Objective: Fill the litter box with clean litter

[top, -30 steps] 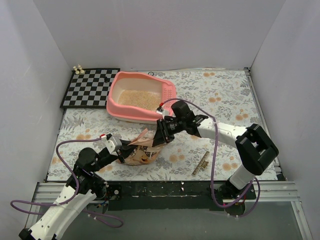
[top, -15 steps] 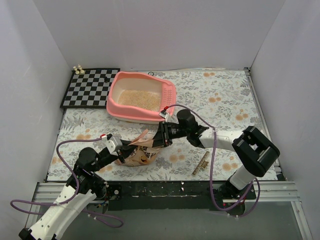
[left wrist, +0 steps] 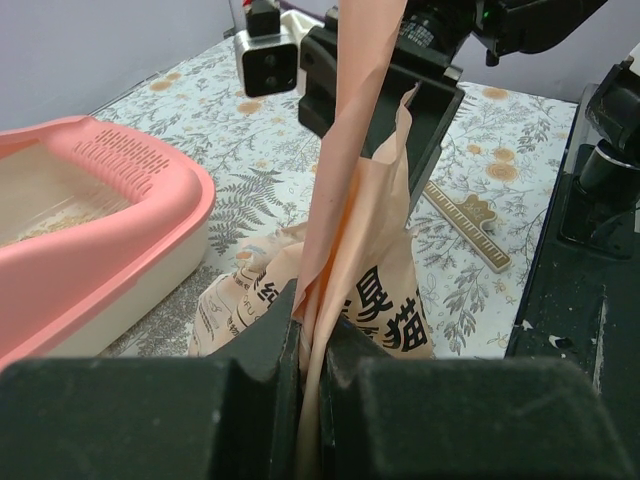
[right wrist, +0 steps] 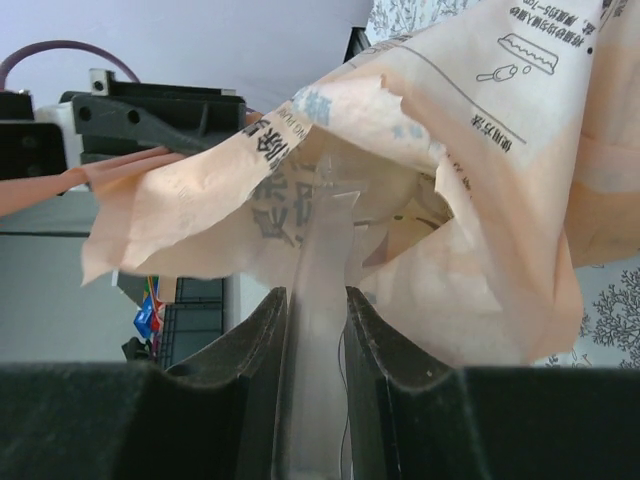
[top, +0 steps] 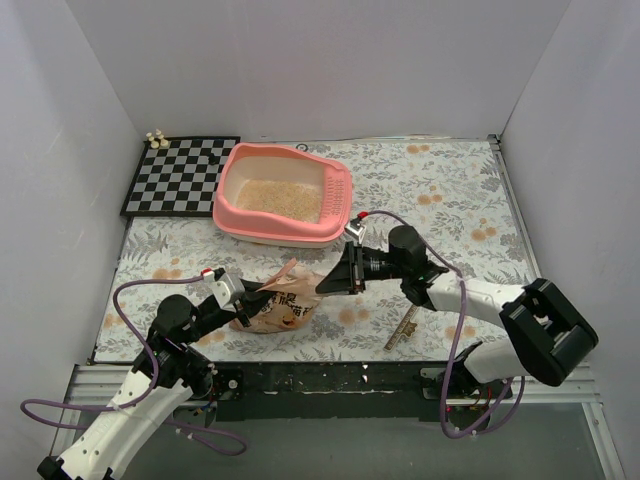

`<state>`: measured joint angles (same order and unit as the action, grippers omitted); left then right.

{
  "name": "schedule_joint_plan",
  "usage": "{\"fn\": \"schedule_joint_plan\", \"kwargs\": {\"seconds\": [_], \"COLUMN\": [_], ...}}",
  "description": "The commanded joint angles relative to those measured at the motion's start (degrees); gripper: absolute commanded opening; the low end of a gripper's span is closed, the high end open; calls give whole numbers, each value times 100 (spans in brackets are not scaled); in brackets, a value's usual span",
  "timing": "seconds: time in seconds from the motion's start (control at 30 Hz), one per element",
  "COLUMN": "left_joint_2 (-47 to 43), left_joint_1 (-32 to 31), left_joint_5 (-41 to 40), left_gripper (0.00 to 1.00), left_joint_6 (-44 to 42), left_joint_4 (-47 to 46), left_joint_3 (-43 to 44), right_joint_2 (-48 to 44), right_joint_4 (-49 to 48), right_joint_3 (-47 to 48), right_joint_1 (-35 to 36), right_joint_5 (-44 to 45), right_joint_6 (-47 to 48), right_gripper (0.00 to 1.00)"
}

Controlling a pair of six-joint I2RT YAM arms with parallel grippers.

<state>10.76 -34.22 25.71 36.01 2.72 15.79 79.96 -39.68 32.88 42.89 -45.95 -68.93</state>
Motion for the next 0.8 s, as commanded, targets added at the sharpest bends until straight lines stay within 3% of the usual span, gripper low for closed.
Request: {"fn": "schedule_joint_plan", "kwargs": {"seconds": [0.0, 0.5, 0.77], "left_joint_2": [-83, -189, -259], "left_joint_1": [-24, -24, -24], "left_joint_5": [197, 188, -277], "left_gripper": [0, 0, 0], "left_joint_6": [11, 29, -68], "left_joint_4": [-632, -694, -659], "left_joint_3": [143, 91, 108], "right_joint_2": [-657, -1914, -2546], "right_joint_4": [-919, -989, -963], "right_joint_3": [-255, -1354, -1908], "right_joint_1": [-404, -1178, -1407], "right_joint_5": [-458, -669, -485], "right_joint_6": [-270, -666, -982], "right_gripper": [1, 1, 1]}}
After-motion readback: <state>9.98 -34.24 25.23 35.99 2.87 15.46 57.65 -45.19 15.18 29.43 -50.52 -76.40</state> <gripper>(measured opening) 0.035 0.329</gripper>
